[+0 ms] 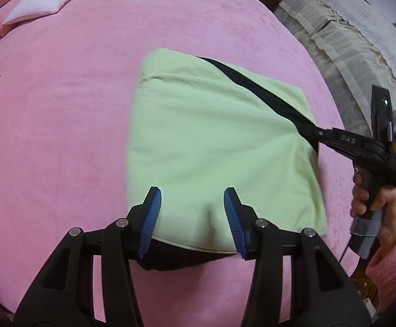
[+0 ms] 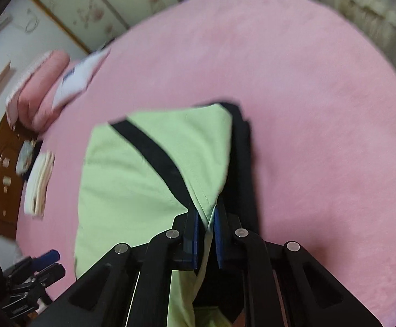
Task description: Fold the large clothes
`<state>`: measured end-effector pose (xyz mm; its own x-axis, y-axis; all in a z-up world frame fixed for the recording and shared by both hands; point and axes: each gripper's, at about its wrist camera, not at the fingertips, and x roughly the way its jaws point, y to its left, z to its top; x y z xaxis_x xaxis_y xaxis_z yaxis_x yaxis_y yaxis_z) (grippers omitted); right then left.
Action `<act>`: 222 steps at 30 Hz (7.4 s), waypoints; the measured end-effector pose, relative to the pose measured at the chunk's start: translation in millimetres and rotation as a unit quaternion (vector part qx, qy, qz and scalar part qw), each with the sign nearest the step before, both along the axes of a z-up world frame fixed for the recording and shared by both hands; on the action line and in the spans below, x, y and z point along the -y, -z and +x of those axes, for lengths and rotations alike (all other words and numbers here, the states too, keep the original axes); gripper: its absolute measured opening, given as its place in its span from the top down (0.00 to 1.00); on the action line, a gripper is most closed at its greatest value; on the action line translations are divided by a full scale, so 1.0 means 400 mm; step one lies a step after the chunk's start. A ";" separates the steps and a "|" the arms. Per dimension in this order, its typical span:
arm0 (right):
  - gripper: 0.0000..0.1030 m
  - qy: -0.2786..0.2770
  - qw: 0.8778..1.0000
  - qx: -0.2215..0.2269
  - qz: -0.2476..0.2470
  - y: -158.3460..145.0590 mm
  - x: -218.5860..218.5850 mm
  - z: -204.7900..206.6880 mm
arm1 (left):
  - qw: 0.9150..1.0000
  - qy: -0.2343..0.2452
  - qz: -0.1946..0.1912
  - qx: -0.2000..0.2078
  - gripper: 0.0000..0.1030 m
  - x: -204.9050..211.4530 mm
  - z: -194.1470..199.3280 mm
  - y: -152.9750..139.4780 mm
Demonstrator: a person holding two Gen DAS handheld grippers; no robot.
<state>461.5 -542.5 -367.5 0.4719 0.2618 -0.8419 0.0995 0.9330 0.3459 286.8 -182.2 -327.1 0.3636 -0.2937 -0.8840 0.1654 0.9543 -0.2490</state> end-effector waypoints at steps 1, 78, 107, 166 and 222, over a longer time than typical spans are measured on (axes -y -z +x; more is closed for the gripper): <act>0.91 0.010 1.000 -0.011 -0.003 0.004 0.002 0.002 | 1.000 -0.002 -0.003 0.001 0.57 -0.006 0.008 0.005; 1.00 -0.022 0.995 -0.023 0.095 0.064 -0.016 -0.439 | 0.992 0.000 0.059 -0.110 0.84 0.083 0.125 0.099; 1.00 0.028 0.994 0.091 0.051 0.050 0.053 -0.098 | 0.999 -0.014 0.052 0.004 0.84 0.041 0.540 0.111; 0.13 -0.026 0.990 -0.056 -0.126 -0.294 -0.130 -0.681 | 0.991 -0.040 0.120 -0.041 0.26 -0.027 -0.094 -0.151; 0.75 -0.096 0.957 -0.081 0.261 0.062 0.191 -0.319 | 0.987 -0.142 -0.026 -0.073 0.66 -0.109 0.260 0.173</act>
<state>333.9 -618.8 -392.3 0.2477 0.7350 -0.6312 0.0343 0.6444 0.7639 390.8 -138.7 -396.1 0.3069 -0.2444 -0.9198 -0.1487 0.9423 -0.3000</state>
